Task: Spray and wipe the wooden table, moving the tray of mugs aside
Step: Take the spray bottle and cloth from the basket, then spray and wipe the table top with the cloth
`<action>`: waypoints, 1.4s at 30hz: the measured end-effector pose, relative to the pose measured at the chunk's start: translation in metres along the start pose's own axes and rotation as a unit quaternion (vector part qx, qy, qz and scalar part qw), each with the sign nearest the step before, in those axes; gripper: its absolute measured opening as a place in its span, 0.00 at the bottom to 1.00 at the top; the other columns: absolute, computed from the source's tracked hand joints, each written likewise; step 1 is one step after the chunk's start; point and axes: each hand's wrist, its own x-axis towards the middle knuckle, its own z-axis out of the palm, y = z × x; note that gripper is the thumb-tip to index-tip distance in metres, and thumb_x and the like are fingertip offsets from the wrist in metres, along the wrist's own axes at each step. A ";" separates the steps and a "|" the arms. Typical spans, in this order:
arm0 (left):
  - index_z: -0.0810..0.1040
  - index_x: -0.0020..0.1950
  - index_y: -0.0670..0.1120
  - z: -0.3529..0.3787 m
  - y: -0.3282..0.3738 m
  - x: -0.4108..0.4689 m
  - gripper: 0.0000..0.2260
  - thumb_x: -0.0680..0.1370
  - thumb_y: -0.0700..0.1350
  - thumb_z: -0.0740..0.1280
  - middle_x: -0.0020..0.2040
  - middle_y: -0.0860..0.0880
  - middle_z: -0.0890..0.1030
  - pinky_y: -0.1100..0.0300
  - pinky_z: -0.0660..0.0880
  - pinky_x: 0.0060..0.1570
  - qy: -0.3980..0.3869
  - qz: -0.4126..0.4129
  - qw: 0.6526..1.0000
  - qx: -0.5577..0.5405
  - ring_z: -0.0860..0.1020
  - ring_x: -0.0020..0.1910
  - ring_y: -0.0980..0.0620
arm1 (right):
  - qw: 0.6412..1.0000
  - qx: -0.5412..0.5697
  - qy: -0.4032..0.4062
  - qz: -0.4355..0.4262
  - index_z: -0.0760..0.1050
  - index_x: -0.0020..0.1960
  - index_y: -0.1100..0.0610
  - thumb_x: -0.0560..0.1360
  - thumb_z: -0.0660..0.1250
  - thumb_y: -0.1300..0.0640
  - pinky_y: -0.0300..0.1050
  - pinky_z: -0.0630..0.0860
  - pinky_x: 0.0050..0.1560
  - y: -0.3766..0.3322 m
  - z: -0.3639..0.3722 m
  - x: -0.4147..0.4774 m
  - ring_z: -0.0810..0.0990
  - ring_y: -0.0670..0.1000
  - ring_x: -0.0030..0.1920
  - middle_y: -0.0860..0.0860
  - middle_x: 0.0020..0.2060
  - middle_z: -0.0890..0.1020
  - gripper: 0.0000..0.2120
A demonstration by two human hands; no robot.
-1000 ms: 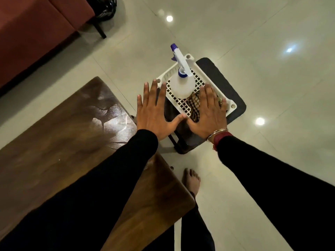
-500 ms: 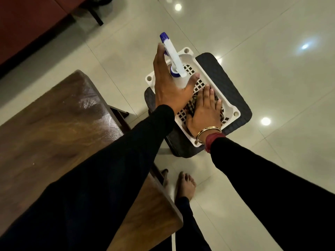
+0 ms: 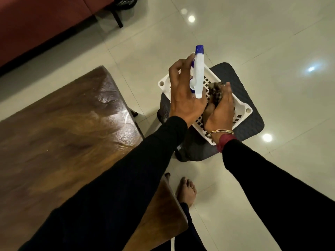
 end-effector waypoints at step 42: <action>0.74 0.45 0.39 -0.309 -0.063 -0.075 0.10 0.67 0.42 0.64 0.40 0.43 0.78 0.52 0.70 0.39 0.017 -0.352 0.931 0.098 0.75 0.40 0.43 | 0.885 -0.309 -0.267 -0.222 0.50 0.86 0.55 0.84 0.53 0.35 0.68 0.49 0.82 -0.192 0.260 -0.020 0.43 0.63 0.85 0.52 0.86 0.50 0.38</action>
